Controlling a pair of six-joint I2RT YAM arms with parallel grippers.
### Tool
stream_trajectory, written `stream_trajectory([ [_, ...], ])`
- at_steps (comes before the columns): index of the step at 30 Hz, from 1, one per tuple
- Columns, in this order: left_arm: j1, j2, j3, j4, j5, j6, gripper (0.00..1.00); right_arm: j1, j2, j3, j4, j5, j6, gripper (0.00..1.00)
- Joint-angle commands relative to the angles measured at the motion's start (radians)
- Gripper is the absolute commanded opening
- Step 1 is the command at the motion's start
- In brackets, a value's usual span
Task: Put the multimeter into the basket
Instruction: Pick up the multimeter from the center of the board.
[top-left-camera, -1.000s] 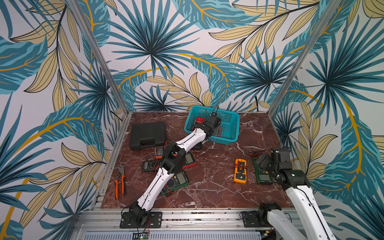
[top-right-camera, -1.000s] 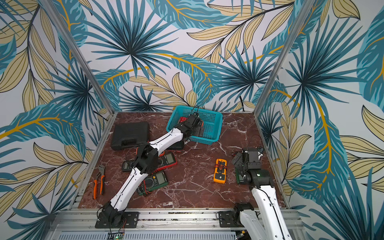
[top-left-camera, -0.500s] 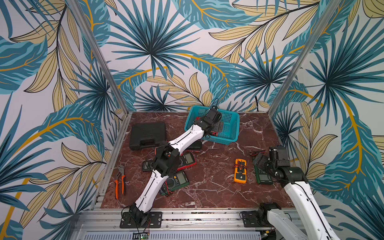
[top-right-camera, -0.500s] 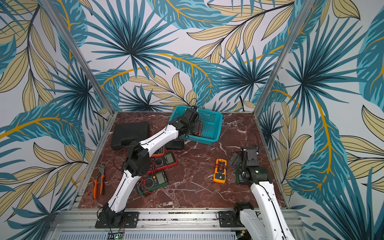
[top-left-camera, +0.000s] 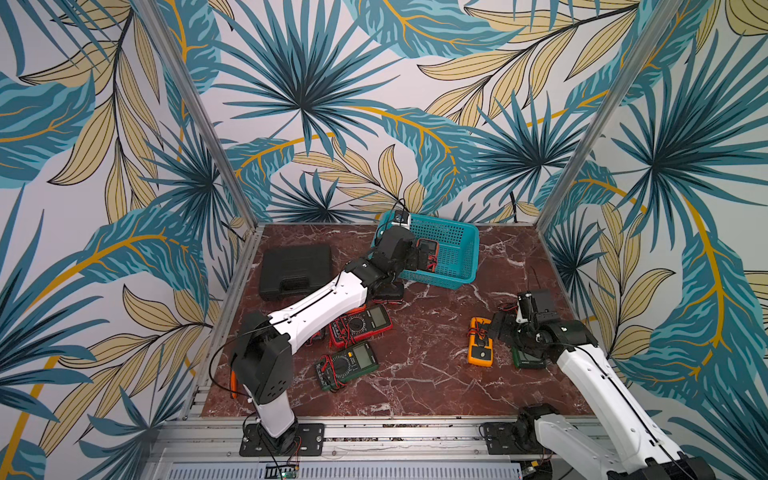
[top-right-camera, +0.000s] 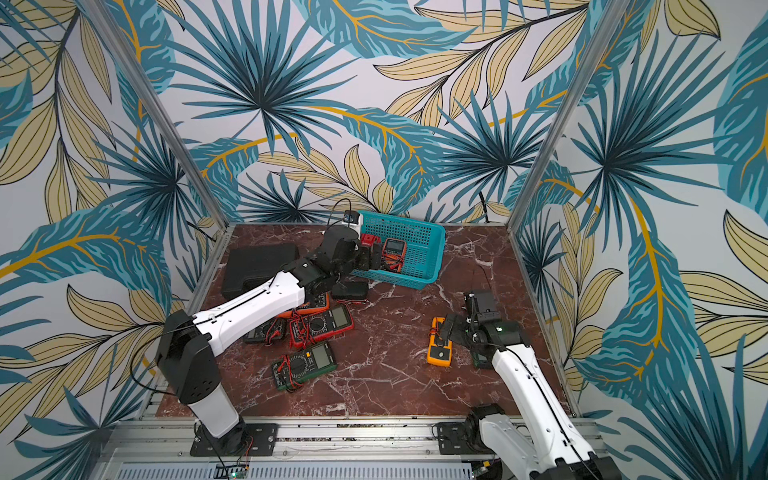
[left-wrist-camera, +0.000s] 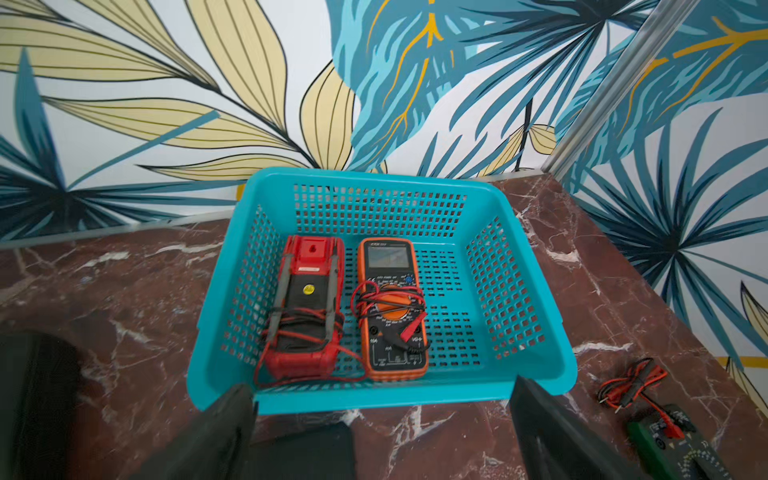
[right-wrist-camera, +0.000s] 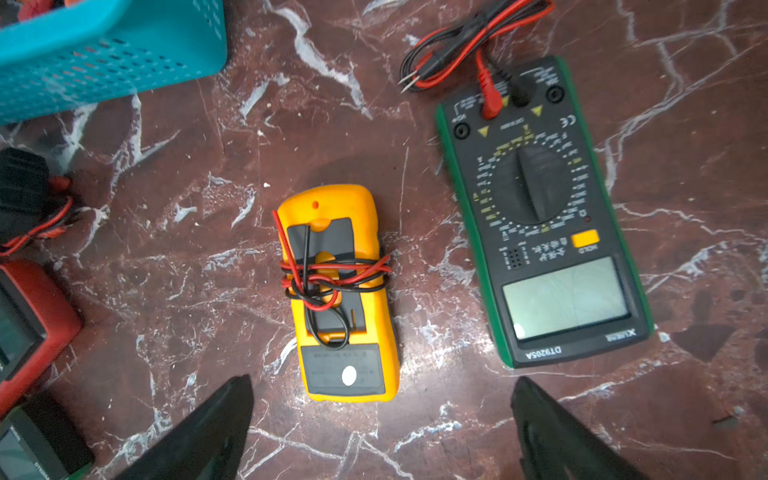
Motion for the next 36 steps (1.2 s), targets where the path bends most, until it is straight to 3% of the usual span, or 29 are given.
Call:
stream_trajectory([
  [1,0.004,-0.106,-0.121,0.076,-0.043,-0.029,1.00,0.026,0.041,0.016,-0.025,0.007,0.002,0.99],
  [9,0.008,-0.339,-0.420,0.159,-0.107,-0.096,1.00,0.116,0.243,0.059,-0.004,0.048,0.001,0.99],
  [18,0.011,-0.511,-0.623,0.104,-0.168,-0.182,1.00,0.122,0.432,0.122,0.053,0.054,-0.039,1.00],
  [24,0.012,-0.546,-0.700,0.147,-0.184,-0.244,1.00,0.130,0.526,0.140,0.105,0.009,-0.048,0.99],
  [36,0.019,-0.524,-0.705,0.157,-0.184,-0.258,1.00,0.137,0.609,0.120,0.162,-0.009,-0.020,0.89],
])
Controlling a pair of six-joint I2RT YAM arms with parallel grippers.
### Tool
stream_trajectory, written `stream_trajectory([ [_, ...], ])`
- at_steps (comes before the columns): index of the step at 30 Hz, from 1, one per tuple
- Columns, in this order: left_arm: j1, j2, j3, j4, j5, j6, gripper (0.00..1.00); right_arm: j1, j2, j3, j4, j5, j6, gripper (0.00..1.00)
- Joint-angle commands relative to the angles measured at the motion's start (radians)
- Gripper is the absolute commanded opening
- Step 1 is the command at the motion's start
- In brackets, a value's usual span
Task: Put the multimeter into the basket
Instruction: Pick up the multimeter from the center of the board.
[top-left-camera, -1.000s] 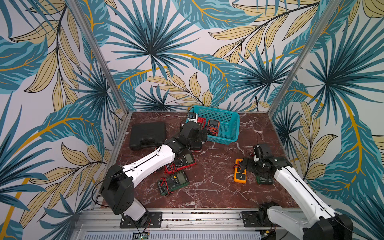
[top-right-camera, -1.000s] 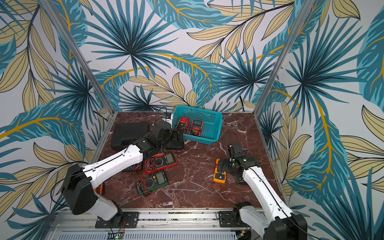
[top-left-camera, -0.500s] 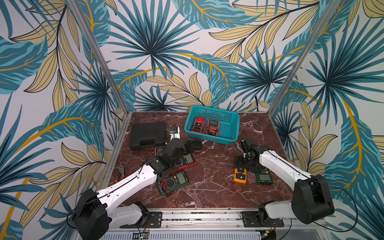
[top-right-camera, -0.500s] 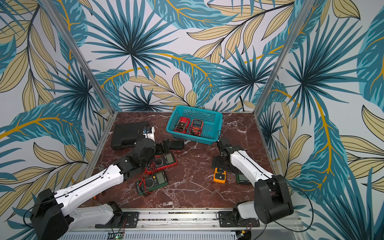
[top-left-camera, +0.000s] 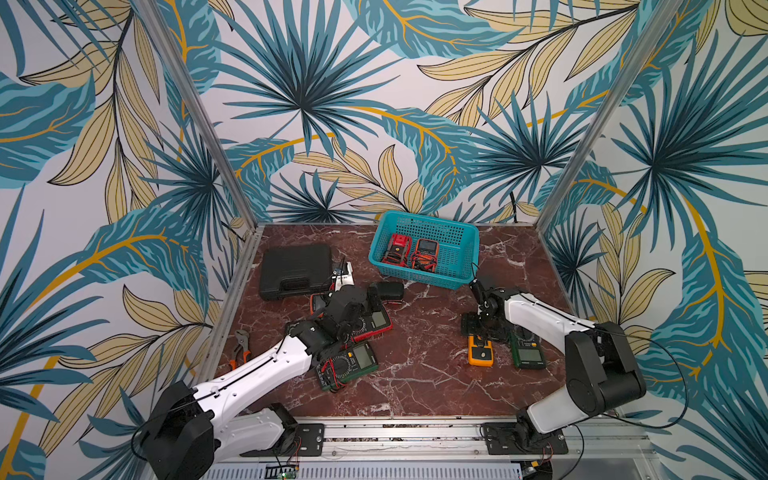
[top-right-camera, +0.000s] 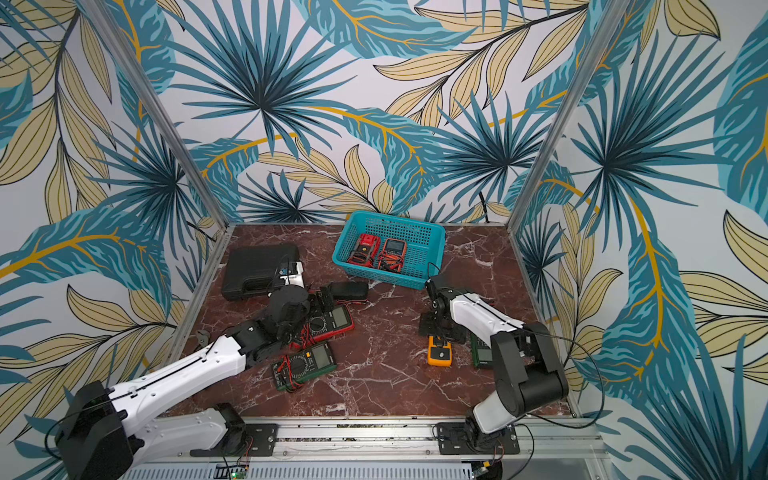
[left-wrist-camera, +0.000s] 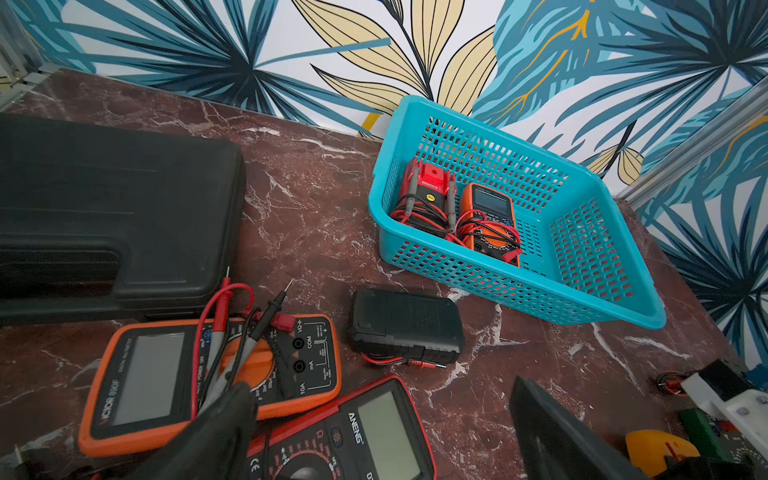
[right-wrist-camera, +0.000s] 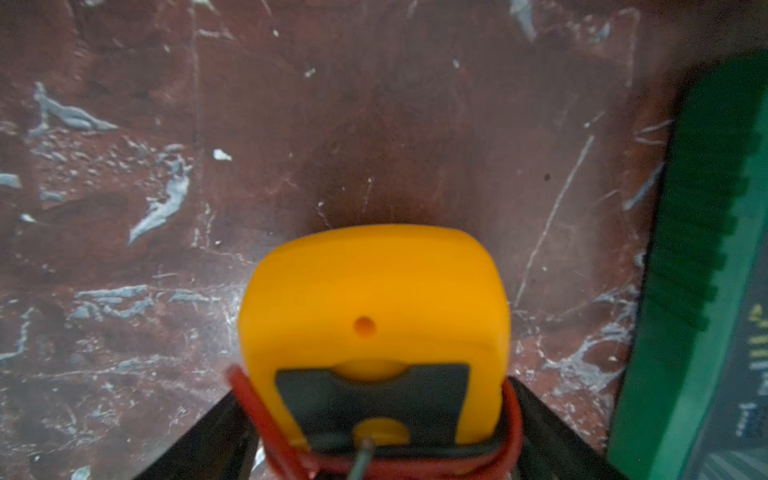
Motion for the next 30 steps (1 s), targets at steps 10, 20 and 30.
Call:
stream_trajectory([
  [10,0.015,0.022,-0.008,0.027,0.001,-0.023,1.00,0.009,0.018,-0.049,0.017,0.002,0.027,0.88],
  [20,0.021,0.036,-0.007,0.020,0.010,-0.026,1.00,0.021,-0.020,-0.082,0.031,0.003,0.044,0.69],
  [30,0.023,0.024,-0.010,-0.005,-0.005,-0.031,1.00,0.037,-0.215,-0.075,-0.006,0.023,0.077,0.39],
])
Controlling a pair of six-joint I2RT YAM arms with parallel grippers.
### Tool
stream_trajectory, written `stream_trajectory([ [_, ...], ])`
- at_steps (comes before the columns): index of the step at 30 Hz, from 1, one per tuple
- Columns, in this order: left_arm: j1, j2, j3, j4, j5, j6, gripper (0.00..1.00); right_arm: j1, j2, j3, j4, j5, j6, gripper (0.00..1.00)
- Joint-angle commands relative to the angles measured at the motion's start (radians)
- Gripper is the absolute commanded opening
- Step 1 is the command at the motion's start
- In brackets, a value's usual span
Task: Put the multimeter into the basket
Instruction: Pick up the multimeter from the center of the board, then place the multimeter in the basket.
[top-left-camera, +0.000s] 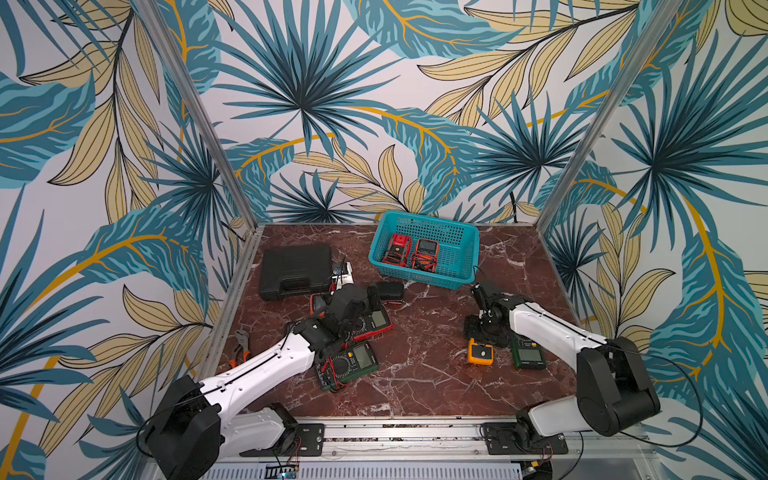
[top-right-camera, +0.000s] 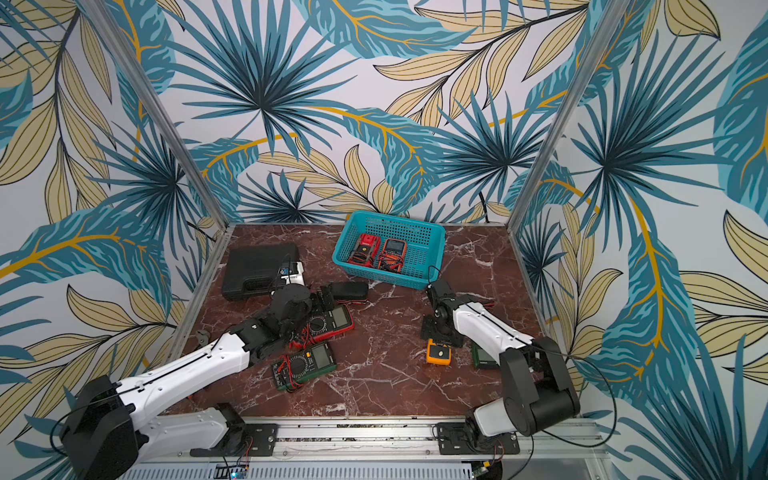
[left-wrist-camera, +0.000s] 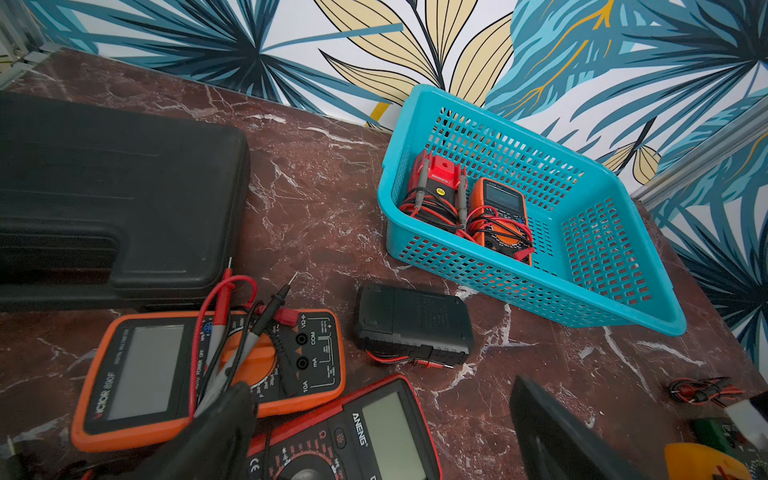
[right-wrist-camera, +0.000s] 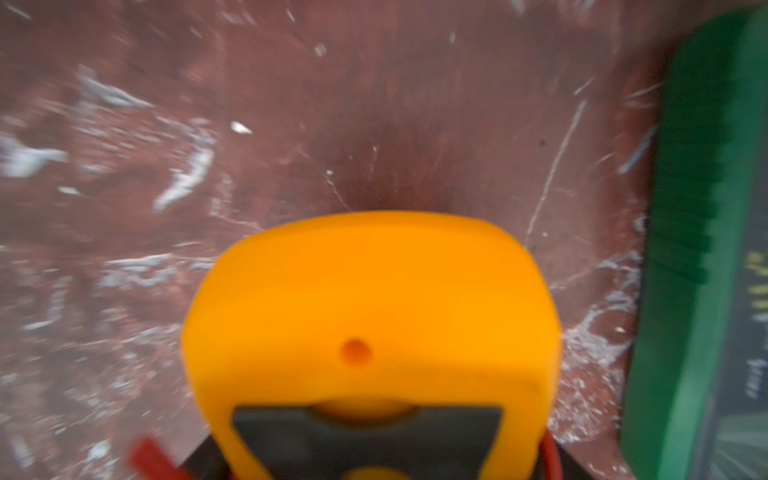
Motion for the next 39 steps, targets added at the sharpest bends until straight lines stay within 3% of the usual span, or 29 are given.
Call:
stream_trajectory([
  [1,0.006,-0.012,-0.011,-0.011,-0.014,-0.008,1.00,0.008,-0.089,0.006,-0.041,0.013,0.028,0.36],
  [9,0.006,-0.028,-0.030,0.000,-0.030,-0.013,1.00,0.013,-0.230,0.157,-0.142,0.047,0.059,0.33],
  [16,0.007,-0.028,-0.034,0.003,-0.033,-0.006,1.00,0.013,-0.171,0.341,-0.150,0.101,0.069,0.33],
  [25,0.006,-0.034,-0.044,-0.011,-0.040,0.010,1.00,0.013,0.143,0.702,-0.144,0.177,0.025,0.34],
  [34,0.007,-0.017,-0.056,0.003,0.043,0.010,1.00,0.012,0.517,1.078,-0.142,0.197,-0.003,0.33],
  [39,0.007,-0.014,-0.060,0.004,0.095,-0.005,1.00,0.010,0.655,1.185,-0.142,0.238,-0.004,0.33],
])
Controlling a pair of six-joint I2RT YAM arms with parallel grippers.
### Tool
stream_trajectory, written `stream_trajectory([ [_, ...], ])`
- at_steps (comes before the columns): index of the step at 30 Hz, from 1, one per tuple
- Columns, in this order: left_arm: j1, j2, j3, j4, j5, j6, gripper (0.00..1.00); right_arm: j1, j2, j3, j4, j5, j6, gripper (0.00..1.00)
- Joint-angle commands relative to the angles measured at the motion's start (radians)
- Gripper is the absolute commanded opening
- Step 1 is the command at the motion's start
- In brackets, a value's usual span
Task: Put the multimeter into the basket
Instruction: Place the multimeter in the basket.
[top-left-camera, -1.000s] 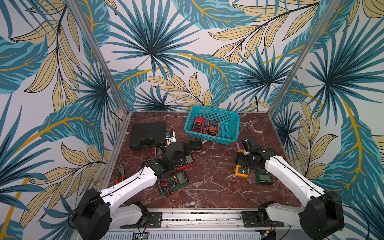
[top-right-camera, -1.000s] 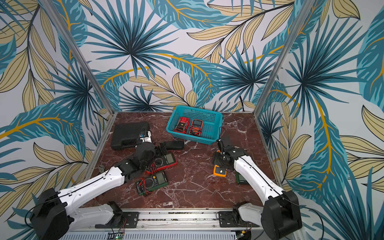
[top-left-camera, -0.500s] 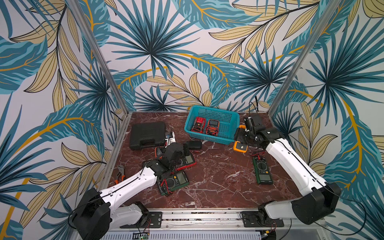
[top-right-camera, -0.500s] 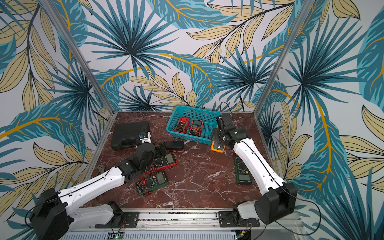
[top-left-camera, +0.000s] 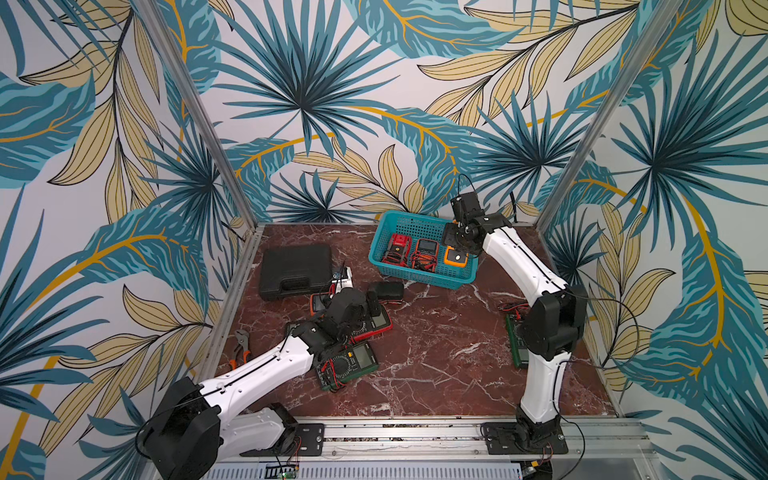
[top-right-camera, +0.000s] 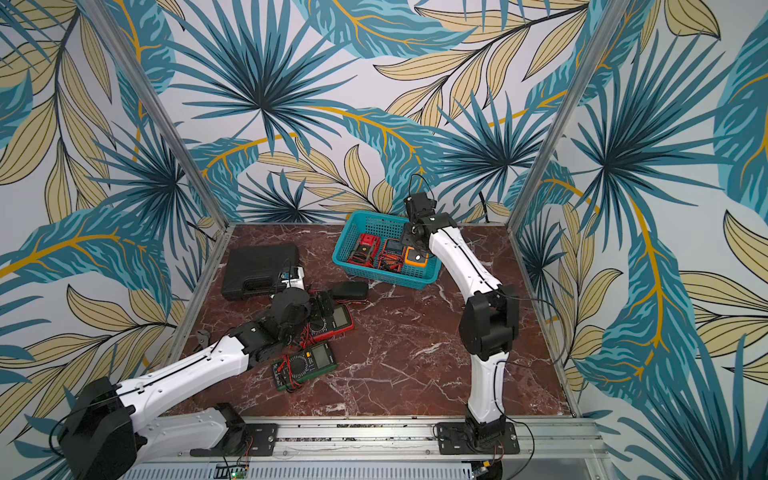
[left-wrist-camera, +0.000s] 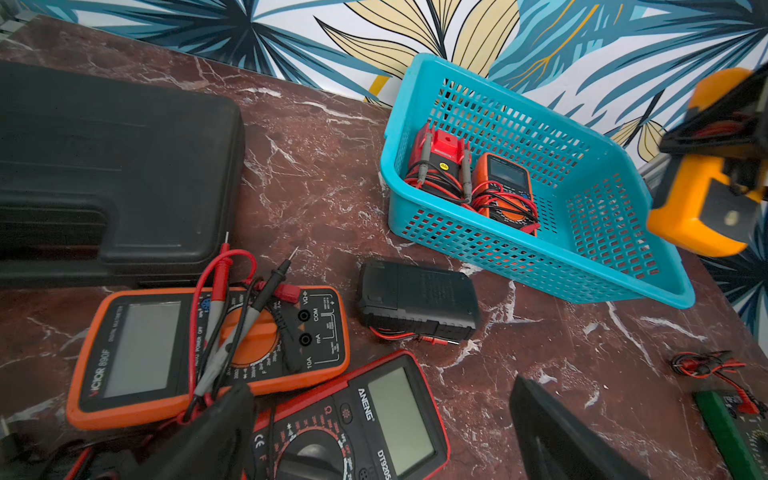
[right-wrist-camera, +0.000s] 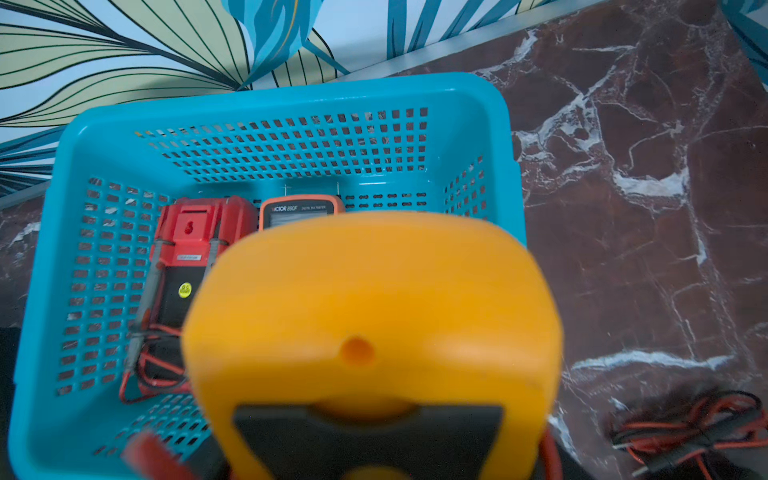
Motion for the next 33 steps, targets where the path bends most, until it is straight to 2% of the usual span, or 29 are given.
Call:
stream_trajectory([
  [1,0.004,0.002,-0.019,0.010,0.055,-0.003,1.00,-0.001,0.061,0.060,-0.006,0.052,-0.012,0.33],
  [8,0.003,0.015,-0.021,-0.003,0.078,-0.016,1.00,-0.008,0.191,0.145,-0.012,0.028,-0.025,0.33],
  [14,0.004,0.018,-0.021,-0.005,0.067,-0.018,1.00,-0.015,0.235,0.137,-0.022,0.018,-0.026,0.34],
  [26,0.004,0.030,-0.021,0.004,0.074,-0.038,1.00,-0.026,0.322,0.124,-0.030,-0.012,-0.022,0.42],
  [33,0.005,0.031,-0.019,-0.011,0.073,-0.035,1.00,-0.038,0.339,0.106,-0.030,-0.013,-0.011,0.64],
])
